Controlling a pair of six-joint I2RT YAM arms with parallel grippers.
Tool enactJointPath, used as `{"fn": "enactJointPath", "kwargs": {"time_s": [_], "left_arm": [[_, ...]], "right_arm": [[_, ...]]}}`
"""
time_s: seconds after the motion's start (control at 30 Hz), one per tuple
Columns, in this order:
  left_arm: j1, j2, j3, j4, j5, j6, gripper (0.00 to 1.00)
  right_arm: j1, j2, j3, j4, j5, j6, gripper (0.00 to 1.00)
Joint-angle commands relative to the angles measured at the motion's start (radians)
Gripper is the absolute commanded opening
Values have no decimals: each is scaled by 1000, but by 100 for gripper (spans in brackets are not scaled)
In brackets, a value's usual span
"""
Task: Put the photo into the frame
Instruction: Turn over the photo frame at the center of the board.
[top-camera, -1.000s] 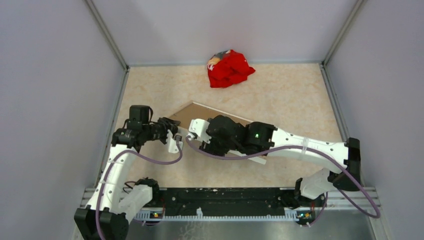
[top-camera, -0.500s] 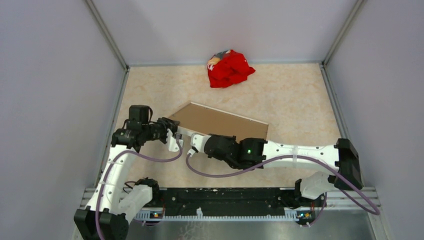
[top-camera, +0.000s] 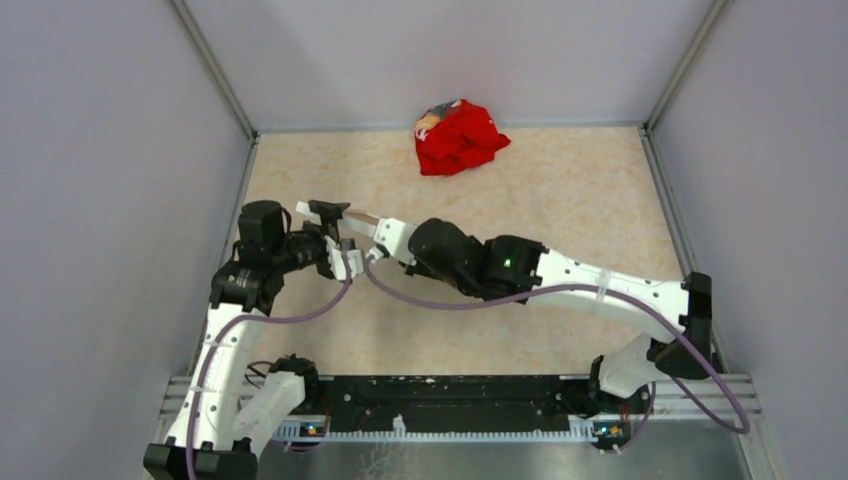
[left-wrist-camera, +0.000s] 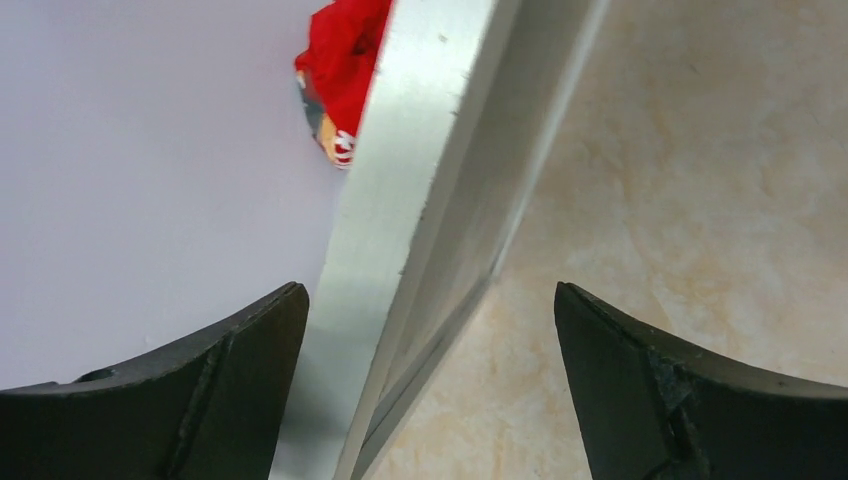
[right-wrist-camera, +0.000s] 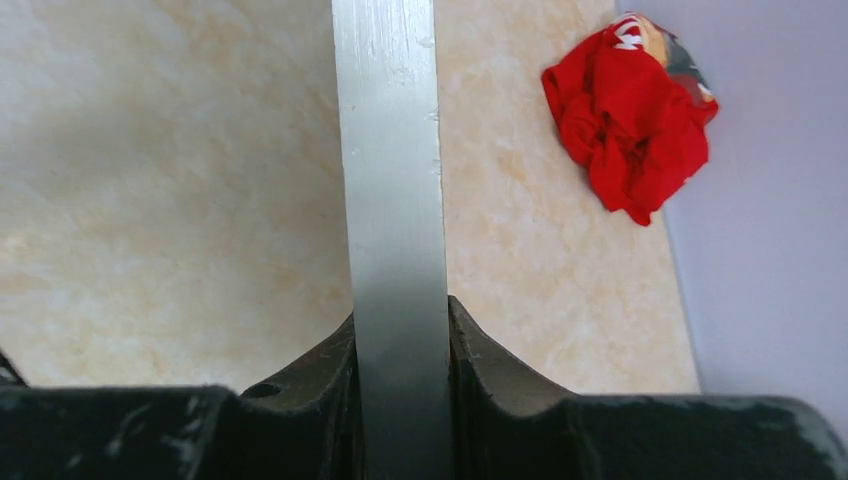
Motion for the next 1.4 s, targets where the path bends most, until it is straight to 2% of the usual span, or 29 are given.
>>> {"fn": "enactJointPath", "kwargs": {"time_s": [0.0,0.13,0.27,0.4,0.5,0.7,0.83,0.93,1.1,1.37], "left_arm": [[6,55,144,97,-48,-329,99],[48,197,355,24,-68,-541,99],[119,327,514,-64,-29,-662,99],[166,361,520,-87,-33,-687,99],[175,340,464,-64,-28,-694,99],[177,302,393,-4,-7,-731,99],[179,293,361,25,-5,-739,99],[179,292,339,34,0,-752,99],[179,280,302,63,10,-768,99],[180,273,278,61,29,-799,99]], "right_arm": [[-96,31,240,33,-144,213,0],[-231,77,357,-52,-323,412,0],[-449,33,258,15,-589,615,0],[-630,-29,116,116,-787,770,0],[-750,-29,82,142,-900,849,0],[-844,-12,172,99,-916,884,0],[-846,-16,248,45,-893,890,0],[-846,-55,241,52,-915,932,0],[-846,-194,68,122,-937,1029,0],[-846,-491,-363,302,-883,1206,0]]}}
